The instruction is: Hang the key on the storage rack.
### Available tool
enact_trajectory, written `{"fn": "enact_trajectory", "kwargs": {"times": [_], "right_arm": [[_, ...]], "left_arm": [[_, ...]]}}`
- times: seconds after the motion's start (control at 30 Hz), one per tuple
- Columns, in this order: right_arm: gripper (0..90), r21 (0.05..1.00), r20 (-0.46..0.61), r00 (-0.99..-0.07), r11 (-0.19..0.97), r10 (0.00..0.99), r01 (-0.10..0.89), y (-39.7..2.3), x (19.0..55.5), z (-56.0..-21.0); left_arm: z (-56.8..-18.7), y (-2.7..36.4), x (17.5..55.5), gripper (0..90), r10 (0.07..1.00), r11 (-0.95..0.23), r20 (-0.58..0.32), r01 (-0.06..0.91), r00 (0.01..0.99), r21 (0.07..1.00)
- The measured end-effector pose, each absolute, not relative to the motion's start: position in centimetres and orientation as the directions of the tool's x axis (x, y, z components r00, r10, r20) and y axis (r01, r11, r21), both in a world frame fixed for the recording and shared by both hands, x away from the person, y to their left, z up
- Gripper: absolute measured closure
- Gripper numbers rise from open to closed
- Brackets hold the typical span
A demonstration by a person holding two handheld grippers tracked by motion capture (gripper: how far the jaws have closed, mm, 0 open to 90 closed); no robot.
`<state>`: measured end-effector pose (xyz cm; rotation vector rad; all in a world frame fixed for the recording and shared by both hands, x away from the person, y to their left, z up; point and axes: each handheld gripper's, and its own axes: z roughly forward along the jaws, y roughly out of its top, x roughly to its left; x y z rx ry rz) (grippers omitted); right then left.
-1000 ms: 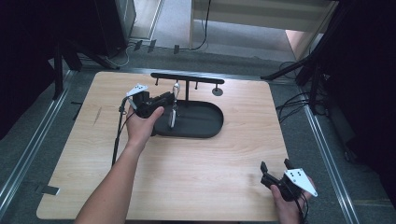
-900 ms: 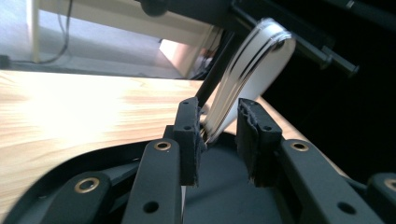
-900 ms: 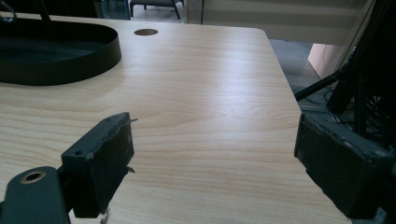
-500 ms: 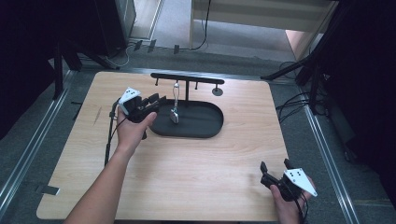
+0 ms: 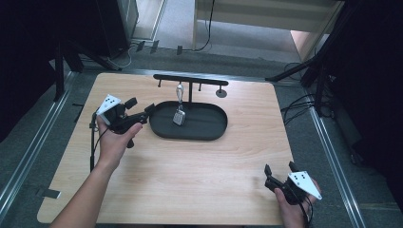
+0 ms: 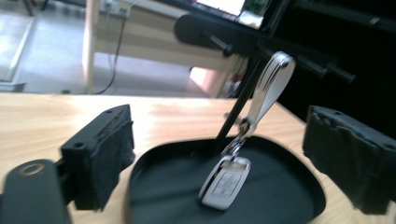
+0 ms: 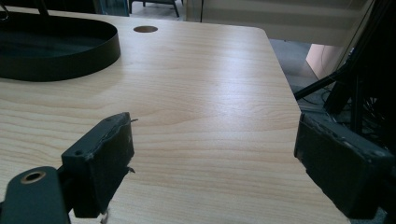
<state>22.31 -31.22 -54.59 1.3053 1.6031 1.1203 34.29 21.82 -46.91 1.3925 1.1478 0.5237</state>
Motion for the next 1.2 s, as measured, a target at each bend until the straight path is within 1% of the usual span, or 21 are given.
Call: {"fn": "enact_trajectory", "kwargs": {"times": [0.03, 0.07, 0.1, 0.13, 0.17, 0.2, 0.3, 0.33, 0.4, 0.53, 0.7, 0.83, 0.93, 1.0, 1.07, 1.2], "right_arm": [[11.7, 0.948, -0.035, -0.178, 0.09, 0.983, 0.306, -31.2, 22.3, -54.6], [11.7, 0.948, -0.036, -0.178, 0.09, 0.983, 0.305, -31.2, 22.3, -54.6], [11.7, 0.948, -0.036, -0.178, 0.09, 0.983, 0.305, -31.2, 22.3, -54.6], [11.7, 0.948, -0.037, -0.178, 0.091, 0.983, 0.305, -31.2, 22.3, -54.6], [11.7, 0.948, -0.037, -0.178, 0.091, 0.983, 0.305, -31.2, 22.3, -54.6], [11.7, 0.948, -0.038, -0.178, 0.092, 0.983, 0.305, -31.2, 22.3, -54.6], [11.7, 0.948, -0.043, -0.179, 0.096, 0.983, 0.303, -31.2, 22.3, -54.6], [11.7, 0.948, -0.041, -0.178, 0.095, 0.983, 0.304, -31.2, 22.3, -54.6], [11.7, 0.948, -0.042, -0.177, 0.095, 0.983, 0.305, -31.2, 22.3, -54.6], [11.7, 0.947, -0.041, -0.176, 0.095, 0.983, 0.306, -31.2, 22.3, -54.6], [11.7, 0.947, -0.042, -0.175, 0.095, 0.984, 0.306, -31.2, 22.3, -54.6], [11.7, 0.947, -0.043, -0.173, 0.096, 0.984, 0.305, -31.2, 22.4, -54.6], [11.7, 0.947, -0.044, -0.172, 0.096, 0.984, 0.305, -31.1, 22.3, -54.6], [11.8, 0.947, -0.045, -0.171, 0.096, 0.984, 0.306, -31.1, 22.3, -54.6], [11.9, 0.947, -0.046, -0.17, 0.097, 0.984, 0.306, -31.1, 22.3, -54.6], [11.9, 0.946, -0.048, -0.168, 0.099, 0.985, 0.308, -31.1, 22.3, -54.6]], "left_arm": [[-47.0, 22.0, 34.0, 4.7, 0.868, 0.168, -0.299, 0.331, 0.397, 0.928], [-47.2, 22.1, 33.5, 1.3, 0.887, 0.128, -0.258, 0.333, 0.383, 0.934], [-47.2, 22.1, 33.5, 1.1, 0.887, 0.128, -0.258, 0.333, 0.383, 0.934], [-47.9, 21.9, 32.2, 1.1, 0.949, 0.005, -0.093, 0.281, 0.302, 0.96], [-47.9, 21.9, 32.2, 1.5, 0.949, 0.005, -0.093, 0.281, 0.302, 0.96], [-48.4, 22.2, 31.3, 2.0, 0.957, 0.008, -0.085, 0.268, 0.276, 0.963], [-48.9, 23.1, 30.1, 1.9, 0.945, 0.047, -0.133, 0.279, 0.299, 0.959], [-48.9, 23.1, 30.1, 1.9, 0.945, 0.047, -0.133, 0.279, 0.299, 0.959], [-49.3, 24.1, 28.7, 1.8, 0.949, 0.048, -0.125, 0.259, 0.29, 0.965], [-49.7, 25.5, 27.2, 1.8, 0.951, 0.06, -0.132, 0.254, 0.278, 0.965], [-50.1, 26.9, 25.6, 0.0, 0.955, 0.05, -0.116, 0.24, 0.273, 0.97], [-50.7, 28.4, 23.6, 0.0, 0.966, 0.055, -0.109, 0.228, 0.233, 0.972], [-51.0, 29.1, 22.9, 0.0, 0.97, 0.055, -0.106, 0.227, 0.22, 0.972], [-51.6, 30.1, 21.8, 0.0, 0.976, 0.039, -0.087, 0.23, 0.201, 0.972], [-51.8, 30.5, 21.4, 0.0, 0.975, 0.042, -0.089, 0.228, 0.201, 0.973], [-53.1, 32.4, 19.6, 0.0, 0.978, 0.074, -0.114, 0.222, 0.173, 0.972]]}}
